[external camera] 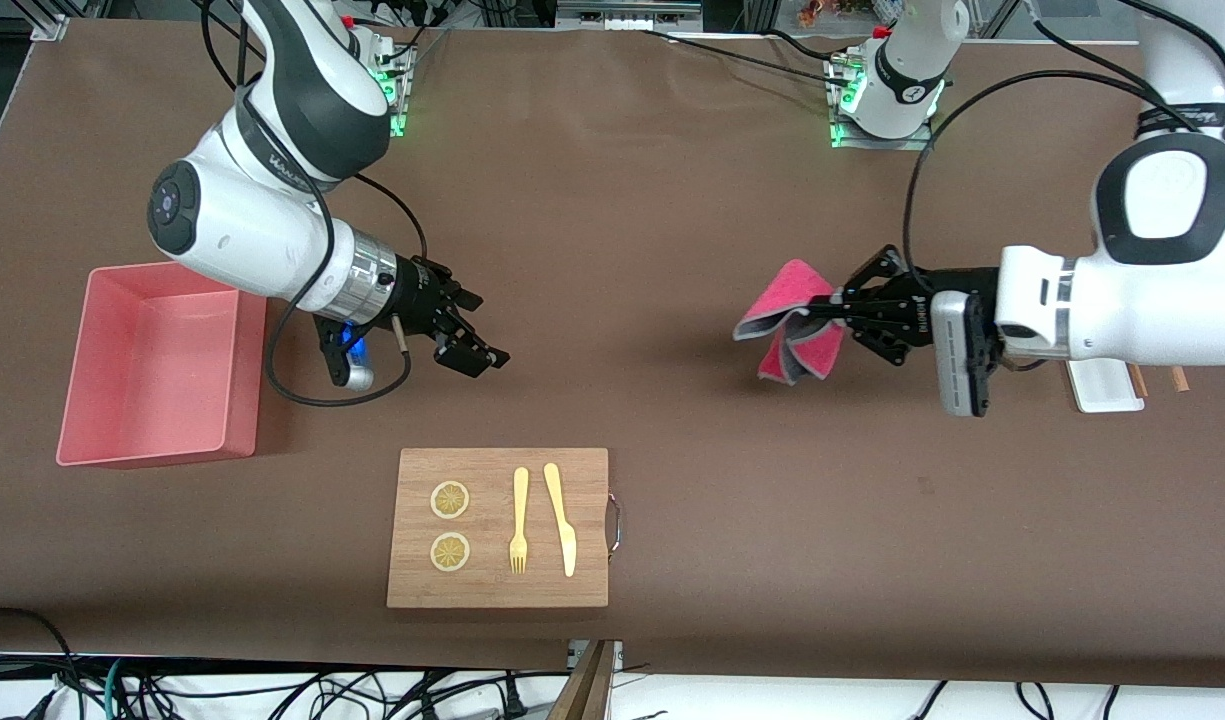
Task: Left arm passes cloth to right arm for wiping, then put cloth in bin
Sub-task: 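Grasp the cloth with the right gripper from the left gripper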
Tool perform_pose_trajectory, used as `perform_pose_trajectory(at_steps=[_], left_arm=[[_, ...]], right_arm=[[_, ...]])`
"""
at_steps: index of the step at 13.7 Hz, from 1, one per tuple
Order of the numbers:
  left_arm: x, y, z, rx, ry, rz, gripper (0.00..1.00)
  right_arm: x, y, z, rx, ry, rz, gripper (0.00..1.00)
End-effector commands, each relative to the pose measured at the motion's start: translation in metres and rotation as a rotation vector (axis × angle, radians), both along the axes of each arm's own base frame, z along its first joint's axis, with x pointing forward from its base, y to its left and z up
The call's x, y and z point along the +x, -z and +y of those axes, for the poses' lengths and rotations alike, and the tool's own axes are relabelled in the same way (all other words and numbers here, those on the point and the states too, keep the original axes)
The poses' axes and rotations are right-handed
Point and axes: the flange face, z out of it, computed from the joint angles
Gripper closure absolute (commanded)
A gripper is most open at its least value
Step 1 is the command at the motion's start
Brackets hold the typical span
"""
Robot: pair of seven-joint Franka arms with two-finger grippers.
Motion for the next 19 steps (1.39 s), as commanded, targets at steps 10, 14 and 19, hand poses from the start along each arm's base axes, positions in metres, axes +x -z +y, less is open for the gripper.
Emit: perform_pose_trajectory(at_steps=[10, 14, 19], left_arm=[[-0.008, 0.048, -0.171, -0.138, -0.103, -0.038, 1.0], [-0.014, 0.051, -0.183, -0.137, -0.089, -0.034, 1.0], [-0.015, 0.052, -0.189, -0.133, -0.095, -0.043, 1.0]], right_arm=[[-0.009, 0.02, 0.047, 0.133, 0.079, 0.096, 0.0], [-0.006, 0.009, 0.039, 0.141, 0.082, 0.074, 0.0], [0.013, -0.024, 0.002, 0.153, 0.075, -0.034, 0.0]])
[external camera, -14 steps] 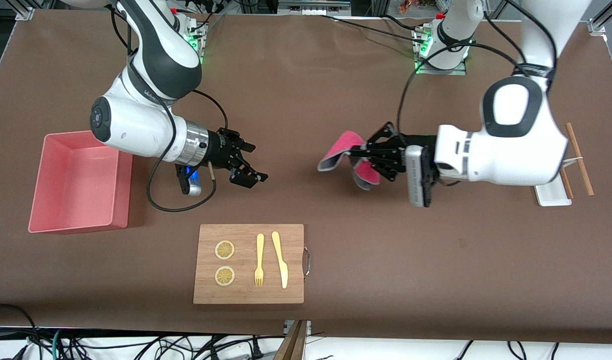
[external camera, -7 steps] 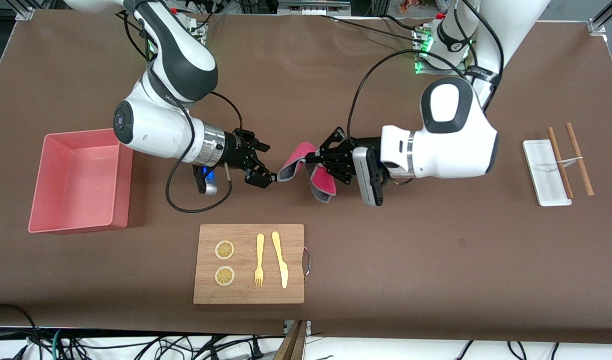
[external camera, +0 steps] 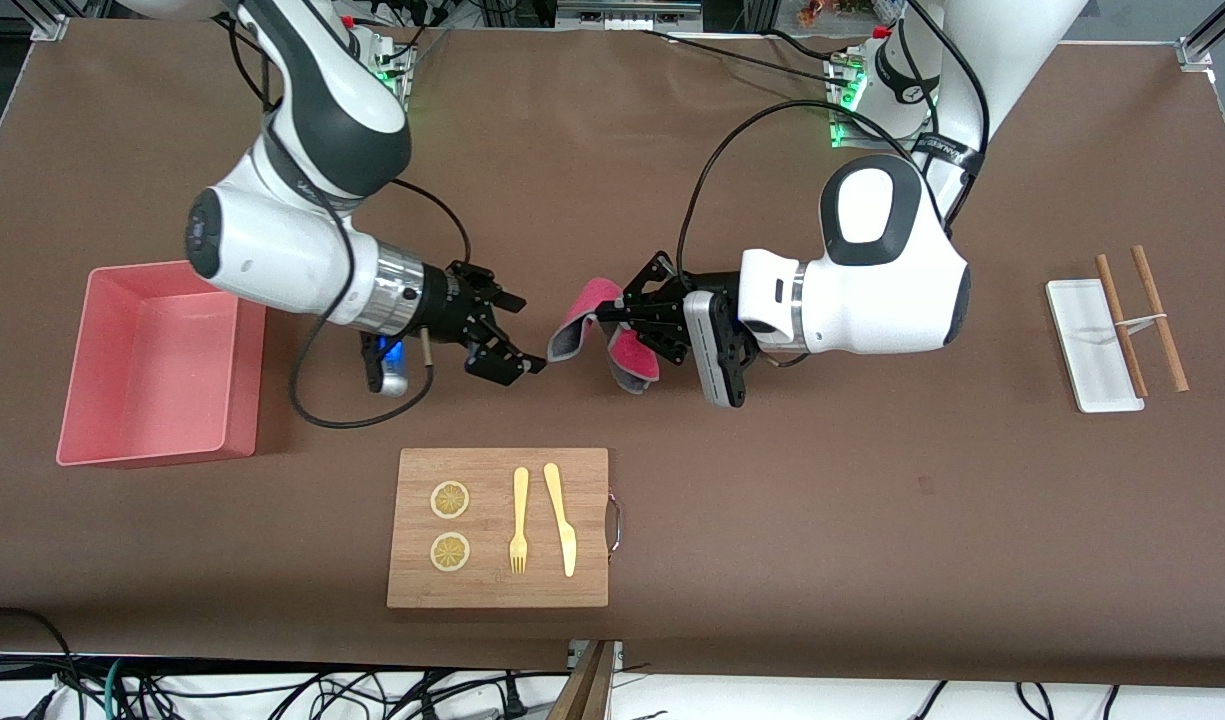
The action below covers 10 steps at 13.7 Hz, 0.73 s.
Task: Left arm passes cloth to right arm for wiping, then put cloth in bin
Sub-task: 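Grasp the cloth with the right gripper from the left gripper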
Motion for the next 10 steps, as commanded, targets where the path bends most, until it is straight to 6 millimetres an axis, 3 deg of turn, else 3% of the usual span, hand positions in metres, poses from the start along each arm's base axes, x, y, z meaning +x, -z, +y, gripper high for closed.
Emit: perform_pose_trajectory(at_steps=[1, 4, 10], left_arm=[[0.005, -0.003, -0.004, -0.022, -0.017, -0.01, 1.0], [0.005, -0.002, -0.004, -0.018, -0.012, -0.012, 1.0], [0.005, -0.002, -0.003, -0.016, -0.012, -0.015, 1.0]], right_arm=[[0.002, -0.019, -0.007, 0.02, -0.008, -0.041, 0.0], [-0.008, -0.01, 0.012, 0.022, -0.041, -0.022, 0.0], [-0.01, 0.01, 0.025, 0.02, -0.059, -0.001, 0.0]])
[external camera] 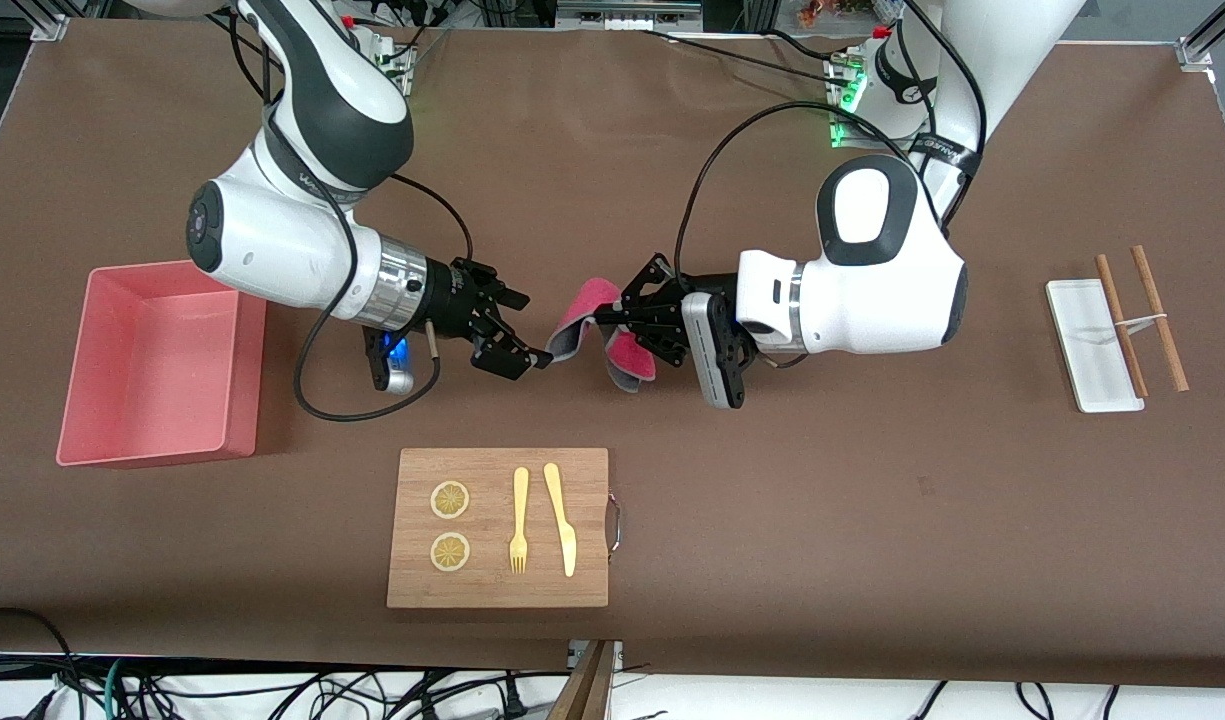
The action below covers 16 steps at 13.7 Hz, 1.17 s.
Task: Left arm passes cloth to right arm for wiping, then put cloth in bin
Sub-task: 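Grasp the cloth with the right gripper from the left gripper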
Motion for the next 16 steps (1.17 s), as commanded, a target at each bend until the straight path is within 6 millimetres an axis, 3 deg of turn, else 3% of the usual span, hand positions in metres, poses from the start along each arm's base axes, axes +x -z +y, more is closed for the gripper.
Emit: perform_pose_trajectory(at_steps=[1, 5, 7, 8, 15, 16], left_arm=[[0.004, -0.004, -0.004, -0.018, -0.006, -0.014, 1.0], [0.004, -0.003, -0.004, -0.018, -0.008, -0.013, 1.0], [0.004, -0.002, -0.004, -0.016, -0.007, -0.013, 1.0], [0.004, -0.003, -0.004, -0.018, -0.008, -0.013, 1.0], [0.004, -0.004, -0.003, -0.017, -0.009, -0.014, 0.97], [0.007, -0.005, 0.001, -0.012, -0.014, -0.028, 0.01]], right_arm=[[-0.003, 0.006, 0.009, 0.014, -0.017, 0.0, 0.0], [-0.008, 0.015, 0.023, 0.016, -0.029, 0.009, 0.03], [-0.01, 0.018, 0.026, 0.015, -0.041, 0.008, 0.76], [-0.01, 0.02, 0.028, 0.017, -0.046, 0.01, 1.0], [-0.01, 0.017, 0.031, 0.026, -0.05, 0.007, 1.0], [-0.01, 0.017, 0.031, 0.026, -0.049, 0.008, 1.0]])
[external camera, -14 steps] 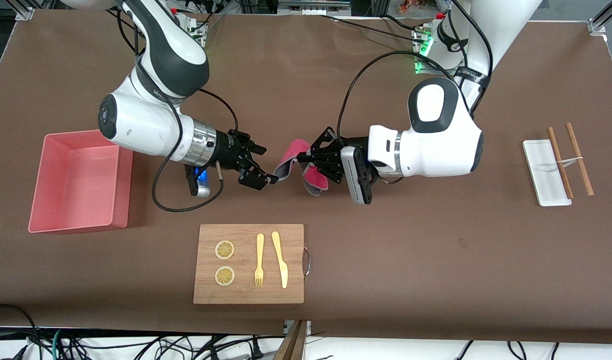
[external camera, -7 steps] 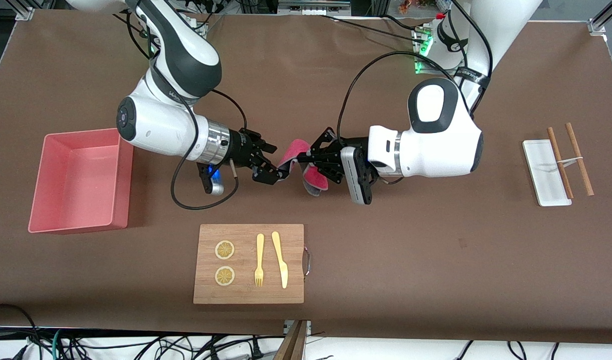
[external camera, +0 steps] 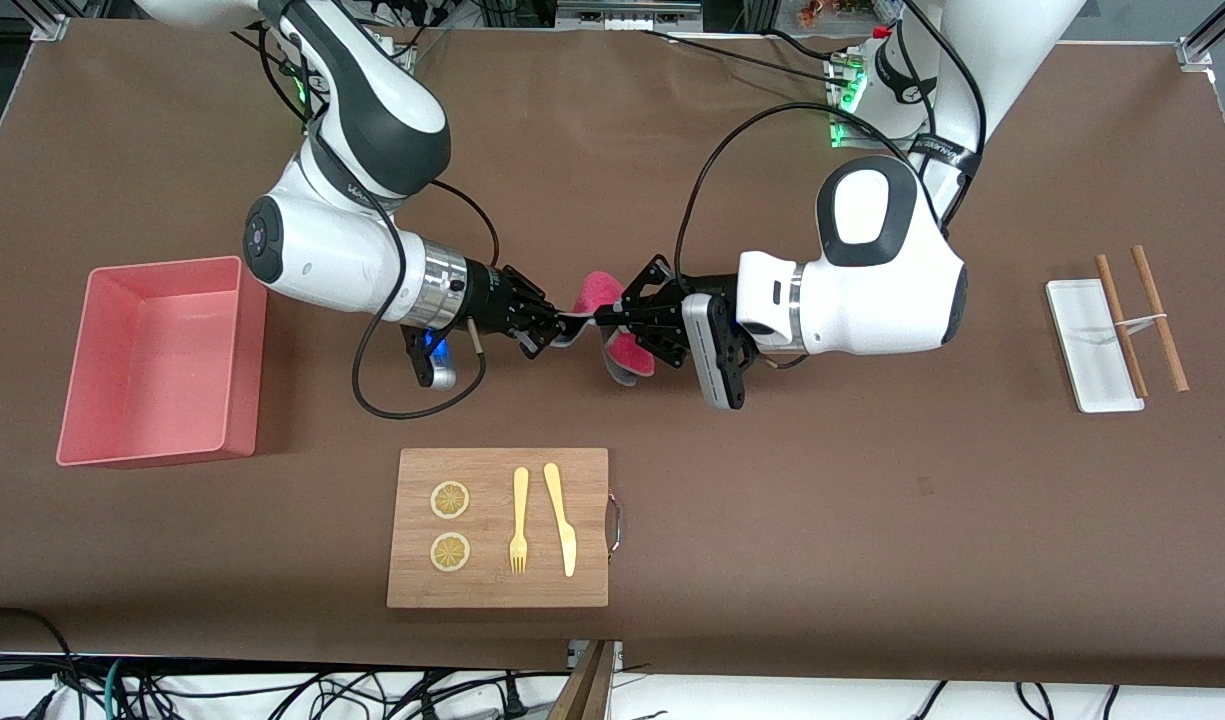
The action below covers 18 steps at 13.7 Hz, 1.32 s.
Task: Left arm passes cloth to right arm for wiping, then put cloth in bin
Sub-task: 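Grasp the cloth with the right gripper from the left gripper, then open the left gripper and withdraw it while the right gripper carries the cloth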
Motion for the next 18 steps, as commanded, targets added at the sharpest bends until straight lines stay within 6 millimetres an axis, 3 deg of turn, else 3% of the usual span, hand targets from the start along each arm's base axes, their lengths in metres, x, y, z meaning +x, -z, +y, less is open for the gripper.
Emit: perform_pose_trajectory(at_steps=[1, 6, 9, 15, 18], left_arm=[[0.007, -0.009, 0.001, -0.016, -0.023, -0.042, 0.0], [0.006, -0.018, 0.002, -0.017, -0.025, -0.054, 0.0], [0.007, -0.036, 0.021, 0.061, -0.016, -0.122, 0.0], [0.035, -0.031, 0.106, 0.429, 0.055, -0.298, 0.0], [0.046, -0.029, 0.146, 0.591, 0.059, -0.336, 0.0]], right_arm=[[0.001, -0.004, 0.002, 0.021, -0.003, -0.008, 1.0], [0.001, -0.003, 0.001, 0.022, -0.028, -0.025, 1.0], [-0.006, 0.01, 0.001, 0.004, -0.101, -0.038, 1.0], [-0.051, 0.065, 0.008, -0.045, -0.34, 0.123, 1.0], [-0.071, 0.107, 0.029, -0.052, -0.384, 0.195, 1.0]])
